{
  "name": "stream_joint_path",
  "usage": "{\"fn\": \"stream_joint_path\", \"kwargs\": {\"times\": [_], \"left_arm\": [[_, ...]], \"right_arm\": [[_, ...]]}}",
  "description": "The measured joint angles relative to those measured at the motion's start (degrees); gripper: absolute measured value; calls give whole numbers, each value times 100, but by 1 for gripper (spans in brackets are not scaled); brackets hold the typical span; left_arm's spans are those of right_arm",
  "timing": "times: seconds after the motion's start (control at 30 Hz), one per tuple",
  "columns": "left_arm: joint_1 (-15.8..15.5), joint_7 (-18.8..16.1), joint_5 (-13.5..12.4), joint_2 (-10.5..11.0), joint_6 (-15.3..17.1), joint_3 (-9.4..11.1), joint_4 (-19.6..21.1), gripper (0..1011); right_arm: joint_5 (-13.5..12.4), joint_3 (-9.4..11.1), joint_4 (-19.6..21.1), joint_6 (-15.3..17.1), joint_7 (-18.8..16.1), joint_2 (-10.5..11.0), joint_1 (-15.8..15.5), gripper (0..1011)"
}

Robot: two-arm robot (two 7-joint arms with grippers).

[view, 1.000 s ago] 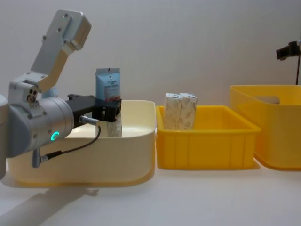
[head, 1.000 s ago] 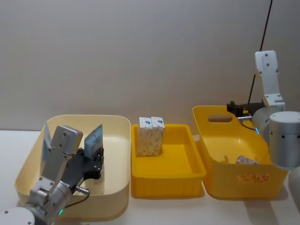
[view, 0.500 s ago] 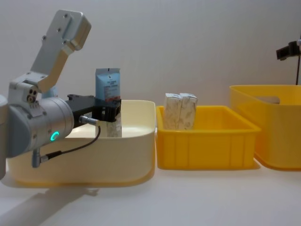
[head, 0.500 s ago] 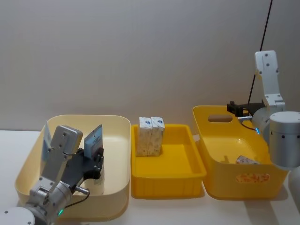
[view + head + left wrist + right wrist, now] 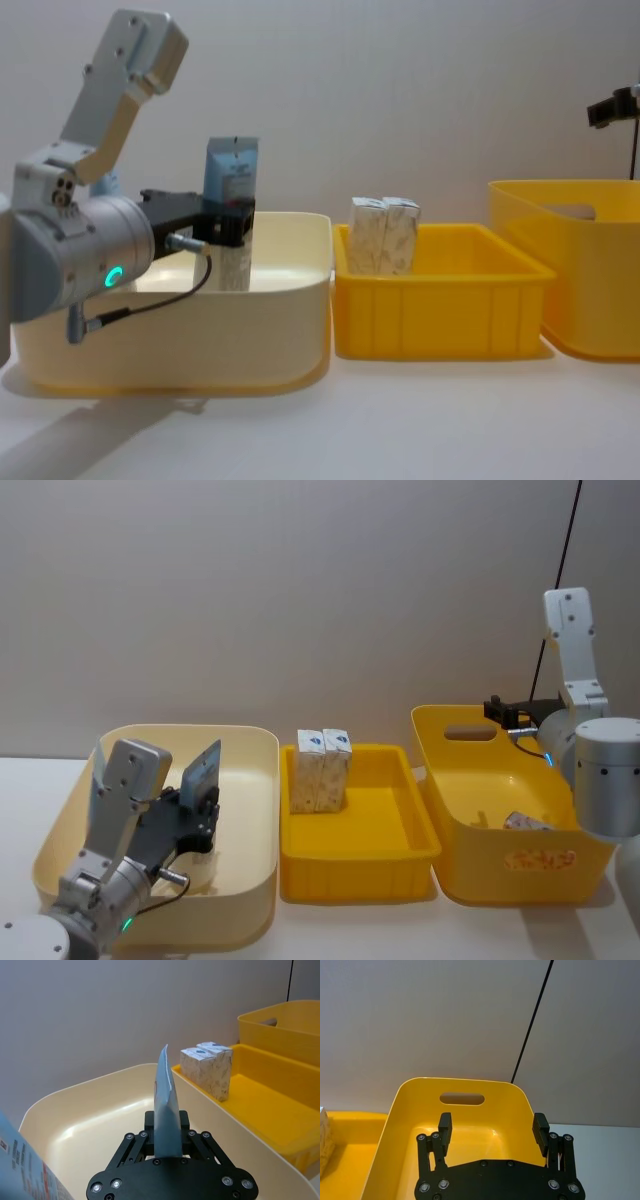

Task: Bimanual collaborative sorting of washing and personal care products

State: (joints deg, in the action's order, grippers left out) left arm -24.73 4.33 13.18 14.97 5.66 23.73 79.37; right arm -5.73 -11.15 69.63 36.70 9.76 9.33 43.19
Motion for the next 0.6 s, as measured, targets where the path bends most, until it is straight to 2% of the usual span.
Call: {"fn": "stream_joint_path", "kwargs": {"times": [0.6], "left_arm": [[-108, 244, 182, -117, -225, -185, 55, 266]], "right_arm": [[0, 0, 0, 0, 0, 0, 0, 1001]]}}
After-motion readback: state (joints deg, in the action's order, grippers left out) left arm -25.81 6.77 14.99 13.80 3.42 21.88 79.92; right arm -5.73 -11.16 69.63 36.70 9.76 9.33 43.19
